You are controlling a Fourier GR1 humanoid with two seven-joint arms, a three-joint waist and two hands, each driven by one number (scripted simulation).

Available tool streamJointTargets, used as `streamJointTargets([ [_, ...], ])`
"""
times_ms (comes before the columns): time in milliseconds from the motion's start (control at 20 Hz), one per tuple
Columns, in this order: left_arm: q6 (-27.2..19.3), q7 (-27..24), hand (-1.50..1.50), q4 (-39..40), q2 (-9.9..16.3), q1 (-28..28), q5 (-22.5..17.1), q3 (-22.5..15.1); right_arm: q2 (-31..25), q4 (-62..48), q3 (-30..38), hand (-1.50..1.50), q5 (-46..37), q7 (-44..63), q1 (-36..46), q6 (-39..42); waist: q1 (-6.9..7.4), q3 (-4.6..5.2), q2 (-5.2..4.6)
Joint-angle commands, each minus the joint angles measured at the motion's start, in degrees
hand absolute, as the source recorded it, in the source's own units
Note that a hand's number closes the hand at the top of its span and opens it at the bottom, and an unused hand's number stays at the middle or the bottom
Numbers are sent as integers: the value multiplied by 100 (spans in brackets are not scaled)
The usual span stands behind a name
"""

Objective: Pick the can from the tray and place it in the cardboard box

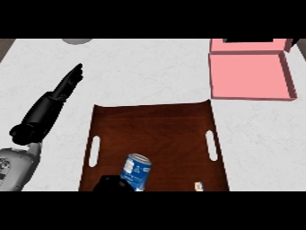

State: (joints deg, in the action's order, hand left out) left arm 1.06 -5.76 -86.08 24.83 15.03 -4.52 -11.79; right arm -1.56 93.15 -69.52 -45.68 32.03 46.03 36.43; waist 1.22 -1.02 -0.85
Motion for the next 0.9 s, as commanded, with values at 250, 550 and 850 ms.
streamJointTargets([
  [250, 19, 219, 0, -214, 135, -143, -47, 134, -2223, 2741, 1083, 150, -252, -1521, -737, -2278, -243, 62, 82],
  [550, 10, -5, 0, -72, 150, -307, -37, 284, -2767, 2750, 3272, 150, 775, -1702, -1665, -3066, -219, 84, 40],
  [850, 119, -30, 0, -373, 107, -467, 66, 208, -2996, 1806, 4932, 150, 1593, -2441, -1771, -3224, -89, 96, 74],
])
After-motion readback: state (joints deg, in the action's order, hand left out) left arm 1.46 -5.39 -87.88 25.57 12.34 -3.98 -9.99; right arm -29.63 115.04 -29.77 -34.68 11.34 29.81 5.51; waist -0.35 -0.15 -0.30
